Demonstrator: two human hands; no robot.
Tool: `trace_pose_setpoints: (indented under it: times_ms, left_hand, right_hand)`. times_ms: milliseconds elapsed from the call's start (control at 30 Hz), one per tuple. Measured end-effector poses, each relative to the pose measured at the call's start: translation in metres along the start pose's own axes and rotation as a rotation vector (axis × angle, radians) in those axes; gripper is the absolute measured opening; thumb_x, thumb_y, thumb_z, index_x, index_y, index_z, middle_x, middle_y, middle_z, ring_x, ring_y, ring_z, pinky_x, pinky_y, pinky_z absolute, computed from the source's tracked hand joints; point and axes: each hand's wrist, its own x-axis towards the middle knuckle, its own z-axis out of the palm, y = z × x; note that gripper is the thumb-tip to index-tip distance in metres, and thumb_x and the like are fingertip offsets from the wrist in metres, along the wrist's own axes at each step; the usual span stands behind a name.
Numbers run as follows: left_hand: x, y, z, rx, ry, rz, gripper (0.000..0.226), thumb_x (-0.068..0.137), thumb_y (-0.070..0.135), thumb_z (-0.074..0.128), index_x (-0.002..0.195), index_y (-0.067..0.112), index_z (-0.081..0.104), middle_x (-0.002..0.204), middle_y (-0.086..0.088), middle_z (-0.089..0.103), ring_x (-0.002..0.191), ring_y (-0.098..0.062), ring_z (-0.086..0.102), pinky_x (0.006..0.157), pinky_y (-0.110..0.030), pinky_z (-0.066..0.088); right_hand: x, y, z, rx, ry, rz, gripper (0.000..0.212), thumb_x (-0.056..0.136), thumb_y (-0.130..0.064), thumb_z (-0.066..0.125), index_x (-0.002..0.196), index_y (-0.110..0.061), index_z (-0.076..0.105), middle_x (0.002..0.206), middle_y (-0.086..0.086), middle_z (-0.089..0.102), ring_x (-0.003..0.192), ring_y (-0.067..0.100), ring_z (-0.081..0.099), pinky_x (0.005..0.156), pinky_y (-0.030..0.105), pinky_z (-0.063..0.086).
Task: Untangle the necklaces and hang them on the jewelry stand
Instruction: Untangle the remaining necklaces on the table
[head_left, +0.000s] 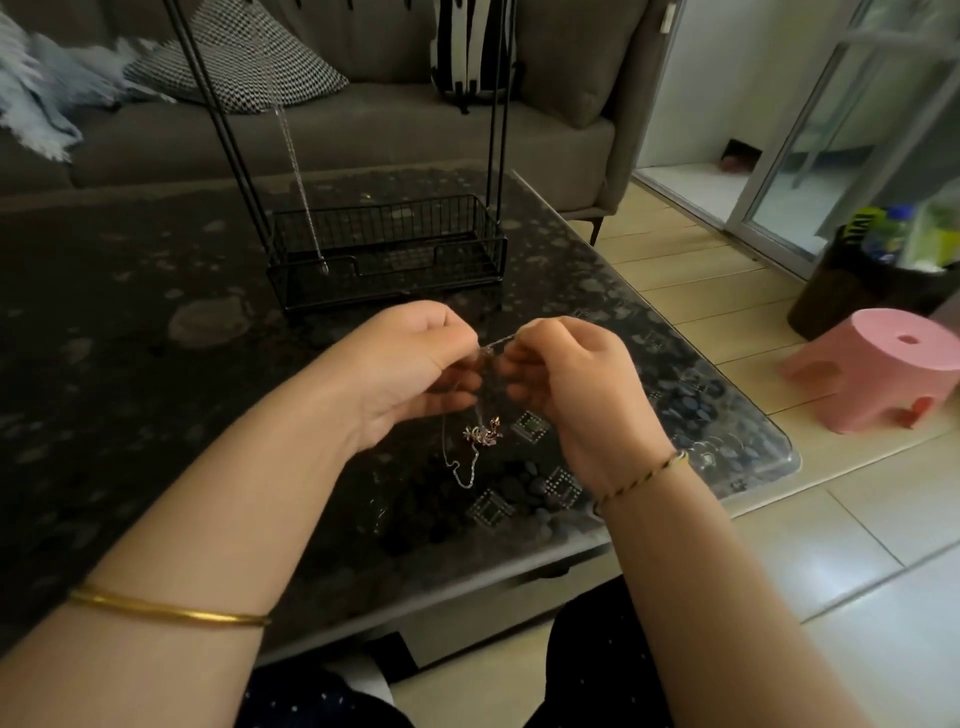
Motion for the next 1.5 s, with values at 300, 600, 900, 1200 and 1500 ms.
trace_pose_setpoints:
  times_ms: [300, 600, 900, 1200, 1500]
  left_hand:
    - [-0.007, -0.001, -0.009, 0.0, 0.063, 0.002, 0.023, 0.089, 0.0, 0.051, 0.07, 0.012, 0.054, 0.077, -0.004, 0.06, 0.065, -0.009, 0.06, 0.053, -0.019, 0.052]
    - [-0.006, 0.002, -0.003, -0.058, 0.102, 0.019, 0.024, 0.09, 0.0, 0.049, 0.069, 0.012, 0.052, 0.079, -0.005, 0.058, 0.07, -0.01, 0.059, 0.052, -0.02, 0.051]
    - [-0.004, 0.0, -0.004, -0.039, 0.17, 0.04, 0.021, 0.091, 0.003, 0.049, 0.073, 0.012, 0.051, 0.083, -0.006, 0.058, 0.07, -0.011, 0.059, 0.048, -0.019, 0.048]
    - [-0.008, 0.001, -0.004, -0.003, 0.145, 0.04, 0.017, 0.089, 0.003, 0.053, 0.075, 0.011, 0.056, 0.077, -0.005, 0.061, 0.064, -0.01, 0.06, 0.048, -0.02, 0.049]
    - [-0.008, 0.001, -0.006, 0.004, 0.157, 0.039, 0.017, 0.089, 0.005, 0.053, 0.075, 0.012, 0.056, 0.076, -0.005, 0.062, 0.064, -0.009, 0.061, 0.05, -0.02, 0.049]
  right_hand:
    - [0.001, -0.006, -0.002, 0.366, 0.096, 0.121, 0.021, 0.095, -0.006, 0.038, 0.076, -0.009, 0.049, 0.061, 0.0, 0.064, 0.058, 0.013, 0.064, 0.065, 0.029, 0.051]
    - [0.002, -0.006, 0.004, 0.744, 0.188, 0.283, 0.02, 0.092, -0.004, 0.039, 0.074, -0.006, 0.047, 0.061, 0.004, 0.05, 0.052, 0.014, 0.056, 0.06, 0.029, 0.054]
    - [0.002, -0.007, 0.005, 0.531, 0.221, 0.348, 0.018, 0.093, -0.006, 0.04, 0.076, -0.009, 0.046, 0.064, 0.002, 0.047, 0.056, 0.014, 0.052, 0.057, 0.027, 0.05]
    - [-0.007, -0.009, 0.009, -0.062, -0.083, 0.127, 0.017, 0.089, -0.017, 0.057, 0.094, -0.009, 0.07, 0.078, -0.001, 0.067, 0.073, 0.01, 0.061, 0.069, 0.026, 0.044]
    - [-0.007, -0.004, 0.007, -0.091, -0.118, 0.005, 0.01, 0.091, -0.011, 0.06, 0.083, -0.01, 0.066, 0.072, 0.001, 0.067, 0.059, 0.003, 0.062, 0.055, 0.014, 0.049]
